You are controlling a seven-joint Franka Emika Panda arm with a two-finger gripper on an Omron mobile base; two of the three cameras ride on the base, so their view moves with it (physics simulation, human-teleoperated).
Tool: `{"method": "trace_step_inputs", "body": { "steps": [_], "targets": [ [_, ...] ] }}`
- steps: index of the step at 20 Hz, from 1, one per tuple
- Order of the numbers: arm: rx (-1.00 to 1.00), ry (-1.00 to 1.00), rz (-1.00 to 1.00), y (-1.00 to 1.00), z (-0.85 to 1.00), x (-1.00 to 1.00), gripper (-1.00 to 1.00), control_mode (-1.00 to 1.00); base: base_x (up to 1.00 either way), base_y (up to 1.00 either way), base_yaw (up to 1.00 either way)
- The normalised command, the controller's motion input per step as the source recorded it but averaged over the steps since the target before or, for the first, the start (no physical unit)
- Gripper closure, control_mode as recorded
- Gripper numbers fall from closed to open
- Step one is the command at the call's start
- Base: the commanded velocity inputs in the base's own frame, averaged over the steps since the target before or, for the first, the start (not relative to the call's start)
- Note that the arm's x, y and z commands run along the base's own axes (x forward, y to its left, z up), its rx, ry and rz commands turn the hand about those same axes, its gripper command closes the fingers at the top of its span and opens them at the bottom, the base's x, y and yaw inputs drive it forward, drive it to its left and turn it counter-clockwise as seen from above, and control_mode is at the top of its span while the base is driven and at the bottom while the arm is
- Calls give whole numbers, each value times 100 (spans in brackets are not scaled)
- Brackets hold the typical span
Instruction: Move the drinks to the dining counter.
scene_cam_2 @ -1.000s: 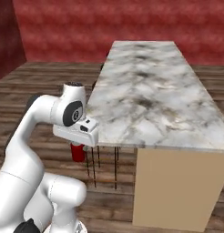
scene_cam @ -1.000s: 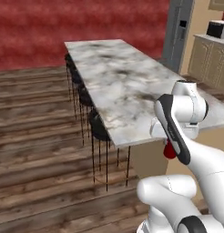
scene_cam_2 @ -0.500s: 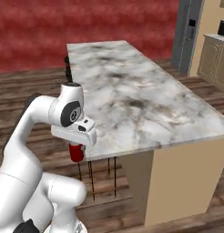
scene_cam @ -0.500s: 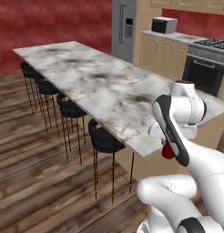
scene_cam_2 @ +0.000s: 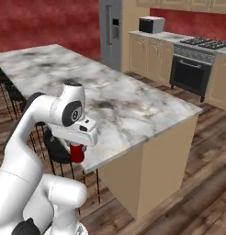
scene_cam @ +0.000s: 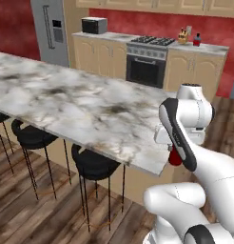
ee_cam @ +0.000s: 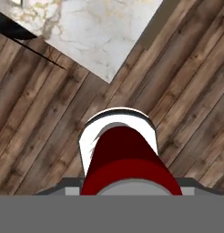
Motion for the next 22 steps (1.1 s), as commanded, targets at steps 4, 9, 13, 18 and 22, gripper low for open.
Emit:
{"method": "trace_step_inputs", "body": {
  "steps": [4,9,13,18,22],
  "targets": [
    [0,0,0,0,0,0,100,100,-40,81,-58],
    [0,0,0,0,0,0,100,100,-12,95,-51],
    [0,0,0,0,0,0,100,100,34,99,-49],
    [0,0,0,0,0,0,100,100,15,37,-19],
    [0,0,0,0,0,0,100,100,3,0,0]
  ]
}}
